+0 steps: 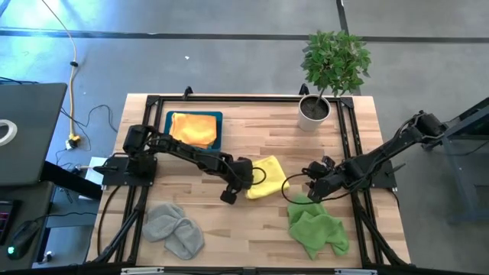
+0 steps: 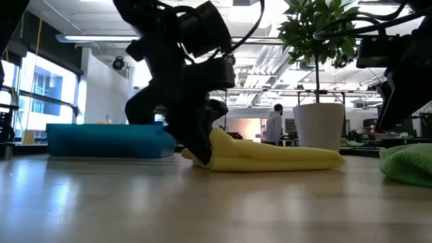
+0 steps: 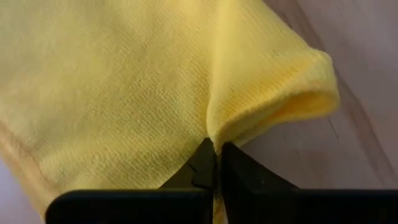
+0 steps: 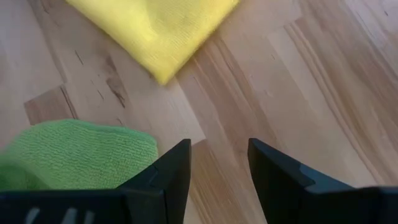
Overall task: Fold microfiber towels
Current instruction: Put the folded yellow microfiber cloth into the blue bin, then fold the gray microfiber cloth
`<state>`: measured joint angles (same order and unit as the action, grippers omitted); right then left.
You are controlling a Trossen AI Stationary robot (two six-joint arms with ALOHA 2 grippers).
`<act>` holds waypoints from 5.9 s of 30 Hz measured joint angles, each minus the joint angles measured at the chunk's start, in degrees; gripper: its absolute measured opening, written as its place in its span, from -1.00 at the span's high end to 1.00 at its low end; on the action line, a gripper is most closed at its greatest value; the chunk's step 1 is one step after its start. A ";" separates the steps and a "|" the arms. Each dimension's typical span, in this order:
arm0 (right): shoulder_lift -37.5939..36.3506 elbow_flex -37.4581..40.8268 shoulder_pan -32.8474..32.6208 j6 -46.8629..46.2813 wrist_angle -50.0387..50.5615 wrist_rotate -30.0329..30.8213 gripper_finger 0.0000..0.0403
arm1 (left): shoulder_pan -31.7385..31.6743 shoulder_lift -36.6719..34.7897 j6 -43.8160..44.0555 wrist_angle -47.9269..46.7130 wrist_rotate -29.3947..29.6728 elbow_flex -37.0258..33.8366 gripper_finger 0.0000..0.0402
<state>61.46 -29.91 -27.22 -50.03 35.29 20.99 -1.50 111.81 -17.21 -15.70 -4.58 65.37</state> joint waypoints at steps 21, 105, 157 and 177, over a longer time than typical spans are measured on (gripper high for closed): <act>0.09 -0.01 0.00 -0.47 -0.86 0.00 0.24 | -7.42 -17.87 -34.52 -23.81 9.33 5.98 1.00; 0.08 -0.02 0.00 -0.47 -1.56 0.01 0.24 | -1.42 -28.61 46.53 -60.35 -0.70 -2.95 0.37; 0.08 -0.04 0.02 -0.48 -2.12 0.02 0.24 | 35.94 -12.66 54.99 -28.42 8.16 -7.61 0.90; 0.08 -0.04 0.02 -0.47 -2.19 0.01 0.24 | 19.66 -12.66 16.59 -4.68 14.72 3.11 0.99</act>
<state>61.54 -29.95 -27.20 -50.50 33.10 21.01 18.17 99.15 -0.62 -20.38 10.13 68.48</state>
